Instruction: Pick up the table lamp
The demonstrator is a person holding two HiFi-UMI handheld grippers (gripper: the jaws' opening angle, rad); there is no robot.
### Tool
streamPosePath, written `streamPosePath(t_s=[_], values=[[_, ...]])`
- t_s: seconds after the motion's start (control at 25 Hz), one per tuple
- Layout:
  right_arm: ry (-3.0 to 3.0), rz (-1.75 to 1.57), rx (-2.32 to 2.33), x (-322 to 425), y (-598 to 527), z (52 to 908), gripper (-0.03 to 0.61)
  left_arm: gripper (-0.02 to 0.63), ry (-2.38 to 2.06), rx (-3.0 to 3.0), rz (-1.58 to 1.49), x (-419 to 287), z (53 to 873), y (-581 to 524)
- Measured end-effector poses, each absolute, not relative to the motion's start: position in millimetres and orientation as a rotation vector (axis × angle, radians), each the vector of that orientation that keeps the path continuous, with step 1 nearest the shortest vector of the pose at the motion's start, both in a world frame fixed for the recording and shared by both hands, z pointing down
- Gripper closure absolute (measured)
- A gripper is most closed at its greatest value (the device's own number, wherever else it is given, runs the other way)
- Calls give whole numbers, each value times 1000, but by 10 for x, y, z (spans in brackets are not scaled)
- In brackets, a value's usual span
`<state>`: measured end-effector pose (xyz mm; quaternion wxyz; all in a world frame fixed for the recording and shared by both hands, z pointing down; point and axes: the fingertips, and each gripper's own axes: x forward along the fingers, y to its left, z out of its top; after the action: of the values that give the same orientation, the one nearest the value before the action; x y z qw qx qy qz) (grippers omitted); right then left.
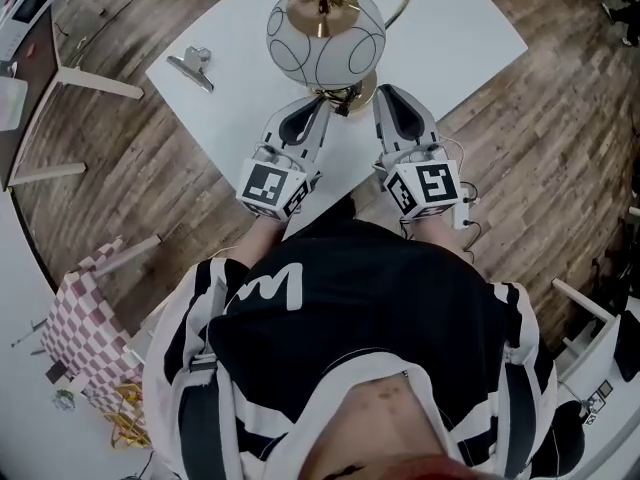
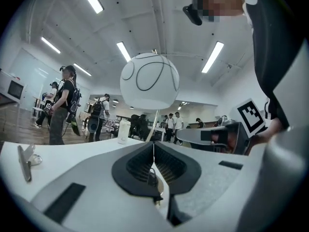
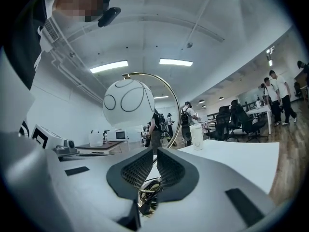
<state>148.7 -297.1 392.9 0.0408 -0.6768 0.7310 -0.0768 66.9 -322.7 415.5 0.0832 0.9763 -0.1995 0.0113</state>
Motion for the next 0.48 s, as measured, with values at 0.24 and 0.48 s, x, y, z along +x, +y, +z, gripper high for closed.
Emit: streamPosePath(t_s=[0.24,0.48], values=[[2356,-281,-2004,1562,-3266,4305,557,607,-718,2869,66,536,4454,-3537],[2485,-315,-1947,1564,-3539,4524,557,607,-778,2837,75,532,4608,-3823]])
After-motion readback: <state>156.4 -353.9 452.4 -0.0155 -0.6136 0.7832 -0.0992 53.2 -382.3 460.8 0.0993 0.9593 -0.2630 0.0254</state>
